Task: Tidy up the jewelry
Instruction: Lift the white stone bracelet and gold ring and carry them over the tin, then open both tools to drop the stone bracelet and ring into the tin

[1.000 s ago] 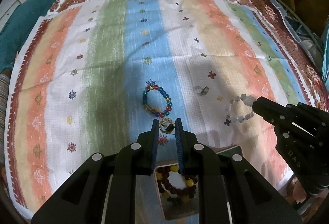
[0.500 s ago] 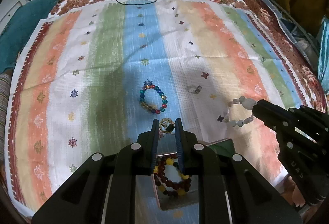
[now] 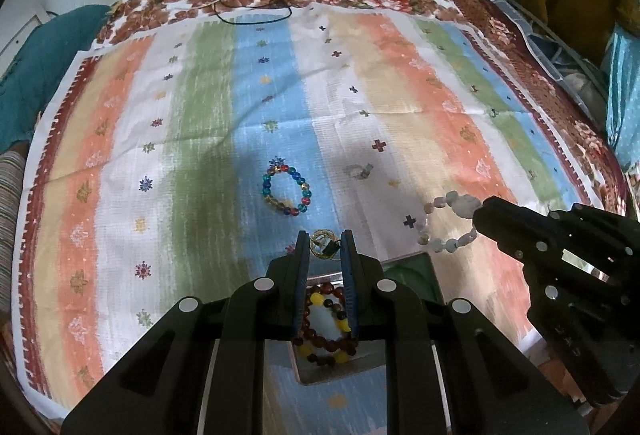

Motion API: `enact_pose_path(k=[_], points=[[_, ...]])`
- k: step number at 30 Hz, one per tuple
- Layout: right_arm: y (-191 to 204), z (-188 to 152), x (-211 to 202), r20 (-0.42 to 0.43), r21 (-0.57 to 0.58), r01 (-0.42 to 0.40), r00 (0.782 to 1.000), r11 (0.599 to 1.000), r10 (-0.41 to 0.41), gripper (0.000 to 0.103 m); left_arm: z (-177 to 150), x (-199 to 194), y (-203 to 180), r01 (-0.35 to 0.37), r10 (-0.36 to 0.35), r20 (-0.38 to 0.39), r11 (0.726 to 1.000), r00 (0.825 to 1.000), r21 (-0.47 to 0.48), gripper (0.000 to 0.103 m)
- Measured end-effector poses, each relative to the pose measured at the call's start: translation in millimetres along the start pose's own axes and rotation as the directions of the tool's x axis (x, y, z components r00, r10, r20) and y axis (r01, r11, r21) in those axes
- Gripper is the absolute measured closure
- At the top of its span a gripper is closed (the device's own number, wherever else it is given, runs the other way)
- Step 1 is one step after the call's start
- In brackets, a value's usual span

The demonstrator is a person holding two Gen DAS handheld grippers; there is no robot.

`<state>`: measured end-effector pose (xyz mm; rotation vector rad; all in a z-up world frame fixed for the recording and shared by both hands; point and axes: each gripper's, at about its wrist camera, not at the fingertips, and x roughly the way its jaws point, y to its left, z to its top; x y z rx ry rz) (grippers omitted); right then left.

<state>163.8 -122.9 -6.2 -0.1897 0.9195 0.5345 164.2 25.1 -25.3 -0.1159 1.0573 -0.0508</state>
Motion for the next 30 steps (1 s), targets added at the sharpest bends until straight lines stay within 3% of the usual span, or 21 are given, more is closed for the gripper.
enact_pose_path(k=[23,28,30], points=[[20.5,-28.6,-16.2,-0.003,-0.043,-0.039,0.999,0.998,0.038,0.096,-31.4,-19.1,-7.4,0.004,-0.004,0.011,1.0,1.0,0.006,0.088],[24.2,-31.9,-8.7,-0.039,-0.054,-0.054,0.998,0.997,0.052,0.096,-34.6,-16.0,-6.5,-0.005,0.005,-0.006,1.0,1.0,0.012,0.087],[22.9,-32.9,-4.8,-0.054,-0.046,-0.04,0.998,0.998,0.037,0.095,-35.3,-12.8,-4.9,-0.022,0.022,-0.018,1.0,1.0,0.006,0.08]])
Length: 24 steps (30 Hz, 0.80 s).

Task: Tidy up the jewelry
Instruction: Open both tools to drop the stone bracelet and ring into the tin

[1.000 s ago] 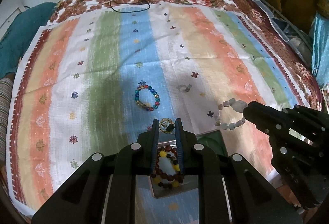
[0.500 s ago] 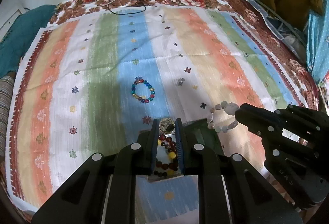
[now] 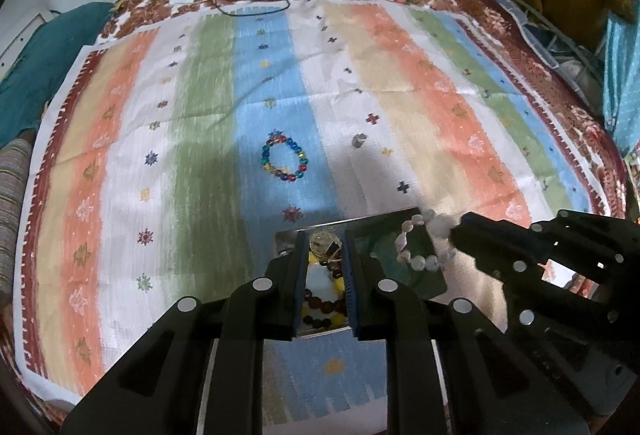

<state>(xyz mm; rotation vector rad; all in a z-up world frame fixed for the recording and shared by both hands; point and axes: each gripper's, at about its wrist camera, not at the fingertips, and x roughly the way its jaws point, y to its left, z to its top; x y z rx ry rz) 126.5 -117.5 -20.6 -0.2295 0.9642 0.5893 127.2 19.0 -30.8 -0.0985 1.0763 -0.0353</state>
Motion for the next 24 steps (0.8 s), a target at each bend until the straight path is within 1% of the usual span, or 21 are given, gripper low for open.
enact_pose_path(k=[1,2,3,5,7,8,10,12,14,17,20,24], points=[[-1.6,-0.1,1.9,-0.011,0.005,0.01,1.0,1.0,-0.01,0.09,-0.1,0.6,0.7,-0.004,0.004,-0.002,1.0,1.0,-0.003,0.079],[-4.5,-0.3,2.9,-0.016,0.016,0.017,1.0,1.0,-0.017,0.072,0.1,0.6,2.4,-0.007,0.007,-0.002,1.0,1.0,-0.007,0.078],[-7.5,-0.6,2.2,-0.01,0.027,0.022,1.0,0.999,-0.021,0.06,0.4,0.6,3.5,-0.007,0.007,-0.001,1.0,1.0,-0.01,0.078],[-10.5,0.0,1.0,-0.005,0.035,0.03,1.0,0.999,-0.03,0.06,1.0,-0.1,6.6,-0.009,0.009,0.001,1.0,1.0,-0.02,0.077],[-13.8,0.6,0.8,-0.007,0.044,0.029,1.0,0.999,-0.029,0.06,2.2,-0.3,7.4,-0.01,0.011,0.003,1.0,1.0,-0.026,0.072],[-15.2,0.7,1.4,-0.009,0.048,0.031,0.999,0.998,-0.03,0.058,2.6,-0.2,9.2,-0.013,0.013,0.004,0.999,1.0,-0.031,0.069],[-17.2,0.5,2.4,-0.012,0.054,0.039,0.999,0.998,-0.038,0.056,3.9,1.3,11.4,-0.019,0.019,0.001,0.999,1.0,-0.036,0.068],[-19.6,1.6,4.3,-0.016,0.057,0.052,0.999,0.997,-0.052,0.054,5.8,3.9,14.6,-0.03,0.03,-0.004,0.999,1.0,-0.043,0.062],[-22.6,3.6,5.9,-0.017,0.063,0.062,0.998,0.996,-0.061,0.052,8.8,6.3,17.9,-0.038,0.038,-0.005,0.998,0.999,-0.051,0.06],[-29.5,7.0,9.2,-0.022,0.08,0.077,0.997,0.994,-0.075,0.049,13.3,11.7,24.6,-0.052,0.052,-0.012,0.996,0.999,-0.074,0.057],[-35.2,11.0,12.5,-0.025,0.091,0.09,0.996,0.992,-0.088,0.045,17.9,18.3,28.6,-0.059,0.057,-0.021,0.994,0.998,-0.091,0.053],[-41.0,16.7,18.5,-0.033,0.102,0.095,0.995,0.99,-0.092,0.043,24.0,30.3,31.1,-0.083,0.079,-0.041,0.993,0.996,-0.089,0.053]])
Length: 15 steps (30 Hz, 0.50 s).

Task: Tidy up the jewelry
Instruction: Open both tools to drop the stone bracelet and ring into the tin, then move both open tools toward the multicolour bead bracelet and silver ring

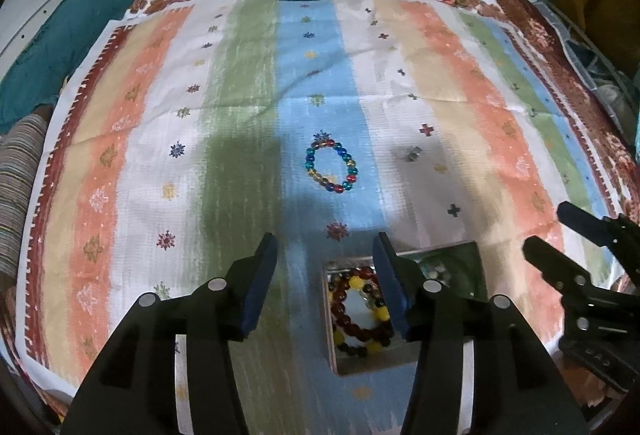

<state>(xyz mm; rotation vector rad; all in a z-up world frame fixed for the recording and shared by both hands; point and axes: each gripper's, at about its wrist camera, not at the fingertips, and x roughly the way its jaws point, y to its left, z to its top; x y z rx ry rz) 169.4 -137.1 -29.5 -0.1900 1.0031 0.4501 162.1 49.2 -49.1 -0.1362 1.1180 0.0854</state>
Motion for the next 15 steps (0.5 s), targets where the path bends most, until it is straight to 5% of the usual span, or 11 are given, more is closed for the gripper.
enact_pose_path(k=[15], points=[[-1.7,19.2,34.3,-0.027,-0.021,0.065,0.997,0.998,-0.066,0.036,21.3,23.0,18.9,-0.002,0.003,0.006,0.996,1.0,-0.095,0.047]])
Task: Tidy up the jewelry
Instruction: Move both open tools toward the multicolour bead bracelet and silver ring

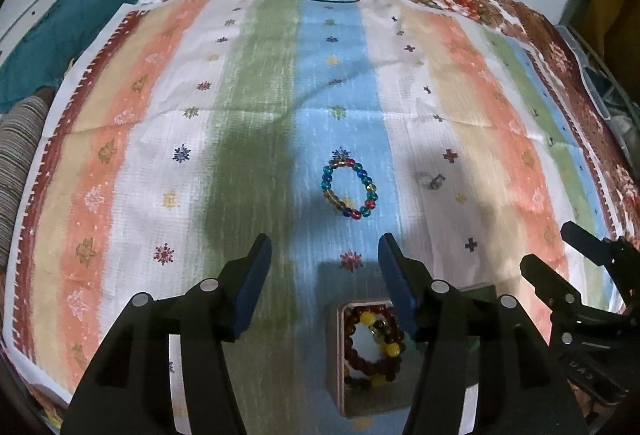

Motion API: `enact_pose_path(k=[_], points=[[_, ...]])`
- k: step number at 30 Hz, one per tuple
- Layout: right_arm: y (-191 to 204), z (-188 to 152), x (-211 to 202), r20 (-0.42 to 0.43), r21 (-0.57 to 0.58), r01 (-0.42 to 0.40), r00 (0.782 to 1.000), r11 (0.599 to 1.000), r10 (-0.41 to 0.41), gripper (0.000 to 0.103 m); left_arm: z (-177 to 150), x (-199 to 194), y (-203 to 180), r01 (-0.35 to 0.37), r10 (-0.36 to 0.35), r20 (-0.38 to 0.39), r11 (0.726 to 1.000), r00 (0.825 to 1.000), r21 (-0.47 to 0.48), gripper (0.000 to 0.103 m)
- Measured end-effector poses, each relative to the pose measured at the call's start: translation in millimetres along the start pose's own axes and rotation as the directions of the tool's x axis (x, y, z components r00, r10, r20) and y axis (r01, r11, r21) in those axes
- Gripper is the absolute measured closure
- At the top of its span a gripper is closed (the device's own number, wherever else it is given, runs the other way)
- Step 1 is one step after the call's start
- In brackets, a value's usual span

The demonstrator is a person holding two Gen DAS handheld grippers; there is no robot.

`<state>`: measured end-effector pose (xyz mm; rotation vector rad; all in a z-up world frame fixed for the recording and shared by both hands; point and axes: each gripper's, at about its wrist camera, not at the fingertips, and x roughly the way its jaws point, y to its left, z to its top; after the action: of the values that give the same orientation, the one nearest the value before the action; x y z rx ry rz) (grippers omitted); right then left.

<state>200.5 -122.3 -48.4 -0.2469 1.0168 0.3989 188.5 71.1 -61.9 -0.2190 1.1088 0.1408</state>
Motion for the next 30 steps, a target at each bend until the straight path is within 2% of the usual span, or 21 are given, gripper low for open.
enact_pose_path(k=[6,14,18,30], points=[[-5.3,5.5,15.3,-0.021,0.017,0.007,1.0,1.0,-0.006,0.036,8.8,17.7,-1.4,-0.002,0.002,-0.023,1.0,1.0,-0.003,0.047],[-6.1,15.7,30.0,-0.028,0.049,-0.03,0.999,0.998,0.031,0.036,16.4,36.2,-11.1,-0.001,0.003,-0.046,1.0,0.999,0.028,0.047],[-8.2,18.7,39.3,-0.045,0.068,-0.038,0.998,0.997,0.042,0.036,18.4,49.2,-9.3,0.017,-0.016,-0.084,1.0,0.996,0.01,0.047],[-7.8,25.4,58.3,-0.059,0.075,-0.051,0.997,0.996,0.055,0.036,28.1,67.7,-4.2,0.022,-0.024,-0.105,1.0,0.994,-0.013,0.047]])
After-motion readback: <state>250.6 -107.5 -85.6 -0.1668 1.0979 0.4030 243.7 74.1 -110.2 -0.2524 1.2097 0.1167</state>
